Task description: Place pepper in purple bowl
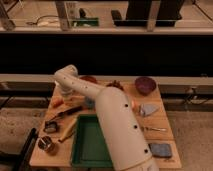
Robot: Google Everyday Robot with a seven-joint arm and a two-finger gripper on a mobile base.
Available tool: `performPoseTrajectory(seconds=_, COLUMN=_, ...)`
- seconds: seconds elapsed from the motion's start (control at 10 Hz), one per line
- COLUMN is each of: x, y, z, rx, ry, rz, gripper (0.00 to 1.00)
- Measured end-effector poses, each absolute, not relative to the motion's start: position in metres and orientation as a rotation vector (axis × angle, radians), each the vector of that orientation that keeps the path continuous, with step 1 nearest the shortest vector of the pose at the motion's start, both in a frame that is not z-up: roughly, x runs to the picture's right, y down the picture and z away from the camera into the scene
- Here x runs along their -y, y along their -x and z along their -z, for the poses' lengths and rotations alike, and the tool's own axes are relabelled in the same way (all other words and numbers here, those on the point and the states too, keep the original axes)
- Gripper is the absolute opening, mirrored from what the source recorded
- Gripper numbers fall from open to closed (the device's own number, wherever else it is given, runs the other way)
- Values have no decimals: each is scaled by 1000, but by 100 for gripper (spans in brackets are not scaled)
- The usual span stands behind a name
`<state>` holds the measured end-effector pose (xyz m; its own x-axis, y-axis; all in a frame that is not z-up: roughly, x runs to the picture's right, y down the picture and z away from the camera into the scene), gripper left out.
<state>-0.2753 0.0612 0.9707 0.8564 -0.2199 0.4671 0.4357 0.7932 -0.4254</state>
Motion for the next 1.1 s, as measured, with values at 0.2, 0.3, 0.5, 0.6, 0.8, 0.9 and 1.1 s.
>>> performPoseTrajectory(seconds=0.2, x=-64, y=280, z=-973, rx=428, ry=561, rz=367, gripper=12)
performPoseTrajectory(seconds=0.3, x=-63, y=281, z=-972, rx=428, ry=557, rz=369, gripper=5)
performPoseTrajectory(seconds=0.5, x=-62, y=282, z=-970, rx=429, ry=550, rz=376, gripper=2)
performPoseTrajectory(seconds=0.6, x=-61, y=281, z=-962, rx=428, ry=547, rz=389, gripper=2)
performPoseTrajectory(seconds=0.8, x=-48, y=280, z=-937, rx=423, ry=519, rz=409, gripper=2)
performPoseTrajectory(seconds=0.9, x=-45, y=279, z=-925, rx=423, ry=501, rz=414, gripper=2)
performPoseTrajectory(seconds=1.1, x=-40, y=271, z=-908, rx=411, ry=463, rz=409, gripper=2)
